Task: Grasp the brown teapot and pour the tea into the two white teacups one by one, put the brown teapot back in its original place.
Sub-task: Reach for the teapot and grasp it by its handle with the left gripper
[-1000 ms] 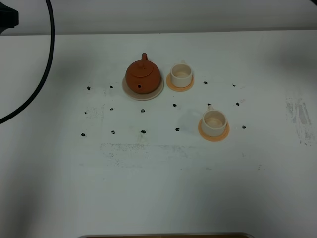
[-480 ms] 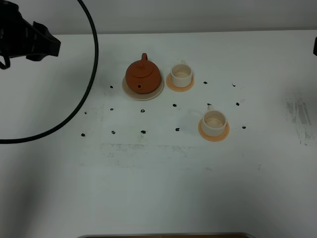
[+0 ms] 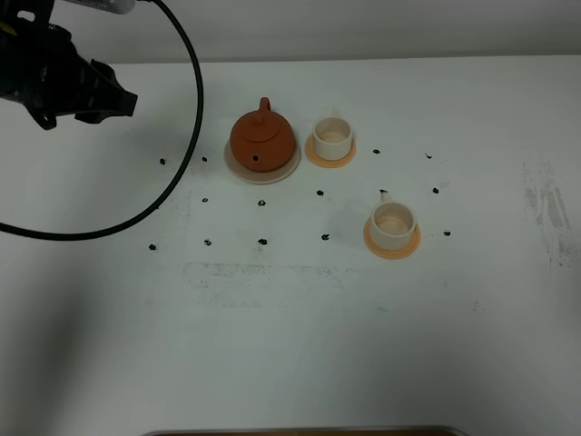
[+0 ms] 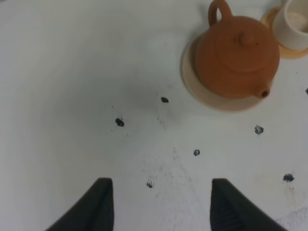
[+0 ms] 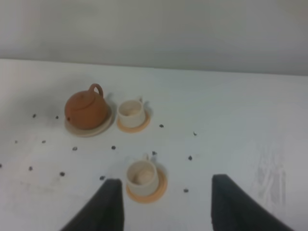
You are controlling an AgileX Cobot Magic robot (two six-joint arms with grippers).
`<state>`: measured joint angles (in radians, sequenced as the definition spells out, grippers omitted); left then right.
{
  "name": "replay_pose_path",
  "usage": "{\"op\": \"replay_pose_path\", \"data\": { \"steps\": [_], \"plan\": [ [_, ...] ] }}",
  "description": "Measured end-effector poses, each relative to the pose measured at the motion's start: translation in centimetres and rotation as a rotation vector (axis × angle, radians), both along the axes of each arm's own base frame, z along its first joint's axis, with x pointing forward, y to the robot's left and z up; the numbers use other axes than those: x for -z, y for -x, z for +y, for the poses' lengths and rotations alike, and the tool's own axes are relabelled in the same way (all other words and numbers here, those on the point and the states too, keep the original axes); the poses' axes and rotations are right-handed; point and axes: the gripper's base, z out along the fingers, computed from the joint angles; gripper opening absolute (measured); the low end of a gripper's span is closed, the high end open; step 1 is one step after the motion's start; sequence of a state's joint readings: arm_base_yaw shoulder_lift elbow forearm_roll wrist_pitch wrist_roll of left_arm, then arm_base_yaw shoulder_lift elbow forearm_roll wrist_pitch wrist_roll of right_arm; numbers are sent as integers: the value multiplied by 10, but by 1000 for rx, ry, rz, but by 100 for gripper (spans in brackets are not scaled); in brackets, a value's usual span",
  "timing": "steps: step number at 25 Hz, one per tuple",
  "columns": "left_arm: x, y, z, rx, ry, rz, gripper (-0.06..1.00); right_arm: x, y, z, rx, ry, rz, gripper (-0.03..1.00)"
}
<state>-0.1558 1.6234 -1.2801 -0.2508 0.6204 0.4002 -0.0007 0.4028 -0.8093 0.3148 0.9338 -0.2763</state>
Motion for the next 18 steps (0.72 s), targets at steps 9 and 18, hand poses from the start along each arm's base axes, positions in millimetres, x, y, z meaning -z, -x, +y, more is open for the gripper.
{"op": "replay_pose_path", "data": {
  "steps": [9,18],
  "plan": [
    [-1,-23,-5,8,17,23,48,28,52,-1,10,11,-35,44],
    [13,-31,-7,12,11,72,48,82,57,-5,43,40,-13,44]
  ]
}}
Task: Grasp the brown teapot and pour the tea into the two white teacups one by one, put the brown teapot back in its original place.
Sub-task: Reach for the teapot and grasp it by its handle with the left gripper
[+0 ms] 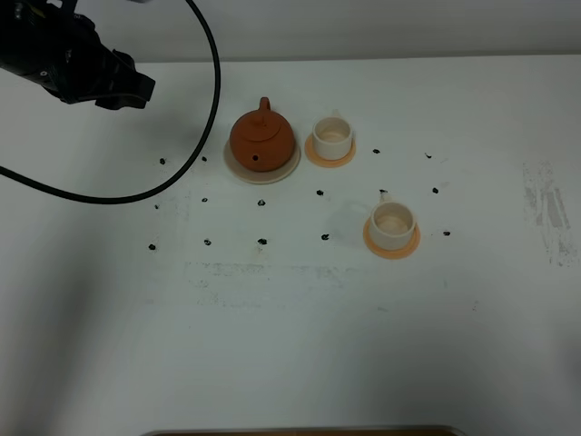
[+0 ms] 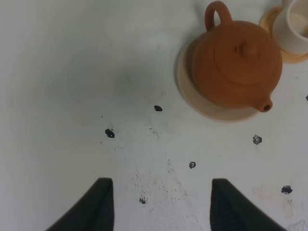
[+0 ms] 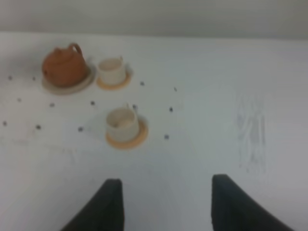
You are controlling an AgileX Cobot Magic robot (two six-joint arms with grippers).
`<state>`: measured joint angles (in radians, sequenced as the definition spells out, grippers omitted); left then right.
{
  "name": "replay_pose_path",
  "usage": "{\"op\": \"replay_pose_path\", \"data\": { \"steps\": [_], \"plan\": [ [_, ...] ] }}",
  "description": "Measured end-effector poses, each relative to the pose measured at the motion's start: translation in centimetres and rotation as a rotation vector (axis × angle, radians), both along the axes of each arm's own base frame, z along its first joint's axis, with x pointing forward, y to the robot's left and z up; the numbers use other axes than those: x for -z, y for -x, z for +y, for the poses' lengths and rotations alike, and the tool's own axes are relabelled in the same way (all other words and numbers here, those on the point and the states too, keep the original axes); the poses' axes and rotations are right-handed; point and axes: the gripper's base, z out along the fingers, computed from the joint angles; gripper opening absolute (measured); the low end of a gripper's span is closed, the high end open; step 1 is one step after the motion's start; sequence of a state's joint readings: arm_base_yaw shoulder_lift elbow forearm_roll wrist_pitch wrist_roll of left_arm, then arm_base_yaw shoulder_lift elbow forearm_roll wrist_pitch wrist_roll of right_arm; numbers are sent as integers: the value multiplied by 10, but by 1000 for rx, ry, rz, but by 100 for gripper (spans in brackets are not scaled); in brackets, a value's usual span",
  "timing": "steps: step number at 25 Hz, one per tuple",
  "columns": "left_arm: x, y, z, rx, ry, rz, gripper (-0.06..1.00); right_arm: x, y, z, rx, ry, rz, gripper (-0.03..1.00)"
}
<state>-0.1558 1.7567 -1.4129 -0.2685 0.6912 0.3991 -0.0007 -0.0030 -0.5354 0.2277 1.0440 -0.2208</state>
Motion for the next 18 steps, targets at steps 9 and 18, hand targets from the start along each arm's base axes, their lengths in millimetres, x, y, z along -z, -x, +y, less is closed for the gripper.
{"op": "replay_pose_path", "data": {
  "steps": [9,18],
  "plan": [
    [6,-14,-3,-9,9,14,48,12,-2,0,0,11,71,44],
    [7,-24,-5,-17,17,-14,48,12,-1,3,-22,-20,71,44]
  ]
}}
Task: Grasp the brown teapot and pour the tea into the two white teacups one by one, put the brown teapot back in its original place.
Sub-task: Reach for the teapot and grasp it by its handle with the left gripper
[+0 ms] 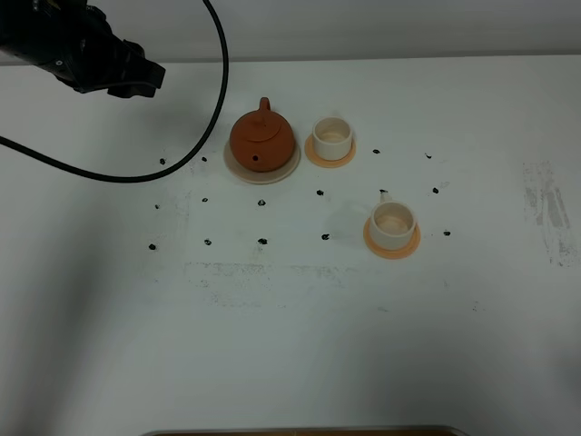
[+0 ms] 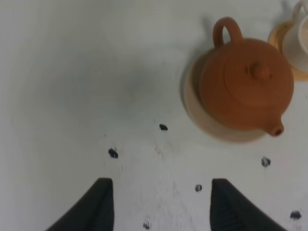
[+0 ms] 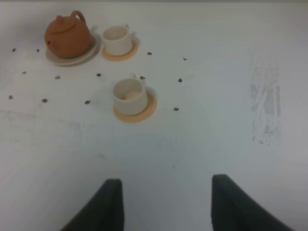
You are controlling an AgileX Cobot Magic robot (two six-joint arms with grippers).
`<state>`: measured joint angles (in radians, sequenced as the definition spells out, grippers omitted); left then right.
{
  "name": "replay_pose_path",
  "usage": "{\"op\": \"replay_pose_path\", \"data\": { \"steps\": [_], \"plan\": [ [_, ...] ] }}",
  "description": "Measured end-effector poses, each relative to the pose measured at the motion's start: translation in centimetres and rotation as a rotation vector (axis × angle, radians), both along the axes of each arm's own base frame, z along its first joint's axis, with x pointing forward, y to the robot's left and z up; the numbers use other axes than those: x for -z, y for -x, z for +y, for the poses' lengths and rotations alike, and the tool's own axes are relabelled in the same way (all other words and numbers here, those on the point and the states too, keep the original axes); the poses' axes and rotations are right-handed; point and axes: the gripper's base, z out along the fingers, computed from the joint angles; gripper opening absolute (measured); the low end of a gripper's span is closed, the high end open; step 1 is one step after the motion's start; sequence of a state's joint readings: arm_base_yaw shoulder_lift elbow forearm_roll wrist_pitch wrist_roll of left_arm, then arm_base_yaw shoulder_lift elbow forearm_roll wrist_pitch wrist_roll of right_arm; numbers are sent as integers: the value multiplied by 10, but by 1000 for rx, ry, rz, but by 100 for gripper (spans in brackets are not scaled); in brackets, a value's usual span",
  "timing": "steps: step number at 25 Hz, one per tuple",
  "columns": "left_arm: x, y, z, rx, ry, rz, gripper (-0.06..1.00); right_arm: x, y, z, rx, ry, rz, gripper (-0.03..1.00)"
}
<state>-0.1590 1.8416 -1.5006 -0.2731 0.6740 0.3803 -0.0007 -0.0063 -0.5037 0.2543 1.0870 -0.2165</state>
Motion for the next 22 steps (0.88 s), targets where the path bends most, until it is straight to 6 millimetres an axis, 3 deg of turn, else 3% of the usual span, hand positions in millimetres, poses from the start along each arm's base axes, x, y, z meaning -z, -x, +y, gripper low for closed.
{"op": "replay_pose_path", "data": {
  "steps": [7,14,22],
  "plan": [
    [0,-20,-9,-34,81,30,48,0,0,0,-3,-4,0,44],
    [-13,-24,-21,-41,113,7,48,0,0,1,-4,-6,0,44],
    [13,-26,-27,-10,60,109,48,0,0,1,-4,-6,0,44]
  ]
}}
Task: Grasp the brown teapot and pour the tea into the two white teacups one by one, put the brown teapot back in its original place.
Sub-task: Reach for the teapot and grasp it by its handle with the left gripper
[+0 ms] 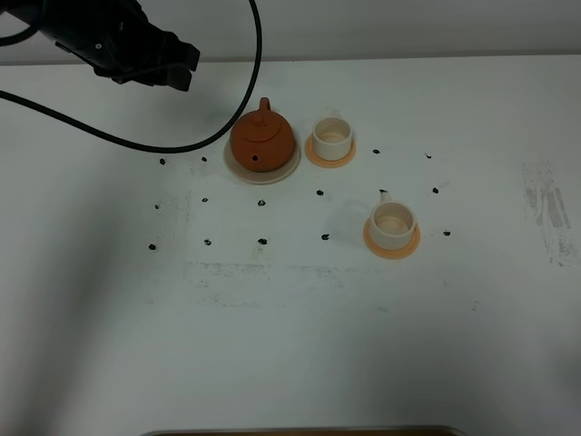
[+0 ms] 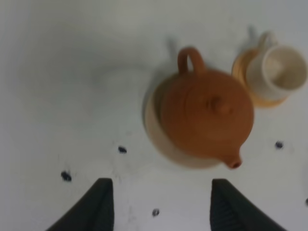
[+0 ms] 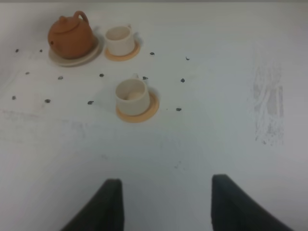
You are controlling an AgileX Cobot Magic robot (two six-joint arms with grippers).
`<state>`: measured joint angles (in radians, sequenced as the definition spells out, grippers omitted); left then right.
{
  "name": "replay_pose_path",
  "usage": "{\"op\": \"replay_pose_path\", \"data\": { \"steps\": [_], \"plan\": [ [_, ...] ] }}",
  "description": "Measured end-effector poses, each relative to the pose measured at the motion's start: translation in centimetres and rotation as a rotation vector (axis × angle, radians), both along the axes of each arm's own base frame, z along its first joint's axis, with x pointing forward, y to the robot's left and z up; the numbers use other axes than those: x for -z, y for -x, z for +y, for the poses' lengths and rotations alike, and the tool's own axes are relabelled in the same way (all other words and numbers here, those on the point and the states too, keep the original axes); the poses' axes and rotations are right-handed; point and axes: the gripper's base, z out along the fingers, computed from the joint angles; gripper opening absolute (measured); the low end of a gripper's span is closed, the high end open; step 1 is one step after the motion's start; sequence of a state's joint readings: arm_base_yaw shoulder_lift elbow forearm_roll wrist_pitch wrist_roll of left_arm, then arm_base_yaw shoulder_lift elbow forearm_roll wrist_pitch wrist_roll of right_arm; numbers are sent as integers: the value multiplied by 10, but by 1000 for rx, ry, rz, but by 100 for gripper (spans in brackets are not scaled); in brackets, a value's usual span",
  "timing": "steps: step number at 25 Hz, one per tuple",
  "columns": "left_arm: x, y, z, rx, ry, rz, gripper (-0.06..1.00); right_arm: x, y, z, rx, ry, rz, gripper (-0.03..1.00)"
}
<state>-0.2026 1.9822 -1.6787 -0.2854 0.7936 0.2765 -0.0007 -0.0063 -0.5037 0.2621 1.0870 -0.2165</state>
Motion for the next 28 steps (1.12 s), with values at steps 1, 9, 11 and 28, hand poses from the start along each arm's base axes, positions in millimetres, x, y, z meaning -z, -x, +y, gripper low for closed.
{"op": "replay_pose_path", "data": {
  "steps": [1,9,11,28],
  "plan": [
    [7,-2,0,3,-12,13,48,0,0,0,0,0,0,44],
    [26,-10,1,8,-62,11,48,0,-1,1,49,-2,0,44],
    [26,-10,1,8,-63,9,48,0,-1,1,57,-3,0,44],
    [2,-7,-54,123,-46,-132,48,0,-1,1,57,-3,0,44]
  ]
}}
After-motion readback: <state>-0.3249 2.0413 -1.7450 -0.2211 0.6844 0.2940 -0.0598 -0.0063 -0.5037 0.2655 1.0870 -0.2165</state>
